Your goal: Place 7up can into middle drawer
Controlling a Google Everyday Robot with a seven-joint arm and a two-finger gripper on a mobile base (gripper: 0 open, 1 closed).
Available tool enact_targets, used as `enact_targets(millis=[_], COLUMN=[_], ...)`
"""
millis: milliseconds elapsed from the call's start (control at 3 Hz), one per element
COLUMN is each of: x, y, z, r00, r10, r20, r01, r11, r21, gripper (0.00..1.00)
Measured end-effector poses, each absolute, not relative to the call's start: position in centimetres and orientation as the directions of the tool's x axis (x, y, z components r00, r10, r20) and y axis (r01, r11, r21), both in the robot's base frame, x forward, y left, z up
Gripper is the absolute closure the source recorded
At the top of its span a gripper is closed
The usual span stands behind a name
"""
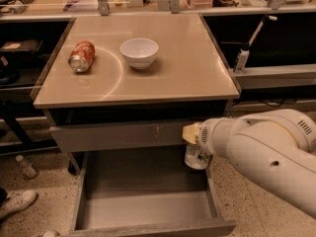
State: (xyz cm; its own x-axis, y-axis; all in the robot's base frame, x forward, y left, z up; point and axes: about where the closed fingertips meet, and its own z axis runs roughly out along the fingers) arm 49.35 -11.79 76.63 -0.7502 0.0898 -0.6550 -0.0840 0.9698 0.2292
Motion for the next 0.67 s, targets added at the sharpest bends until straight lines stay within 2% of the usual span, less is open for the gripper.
enact_targets(millis=[667], x=[50.0], y=[-12.8], z=[73.4], r00=[-0.728], r10=[0.155], r20=[-0.668], r01=[-0.031], r11=[0.966], r21=[0.258], gripper=[1.0])
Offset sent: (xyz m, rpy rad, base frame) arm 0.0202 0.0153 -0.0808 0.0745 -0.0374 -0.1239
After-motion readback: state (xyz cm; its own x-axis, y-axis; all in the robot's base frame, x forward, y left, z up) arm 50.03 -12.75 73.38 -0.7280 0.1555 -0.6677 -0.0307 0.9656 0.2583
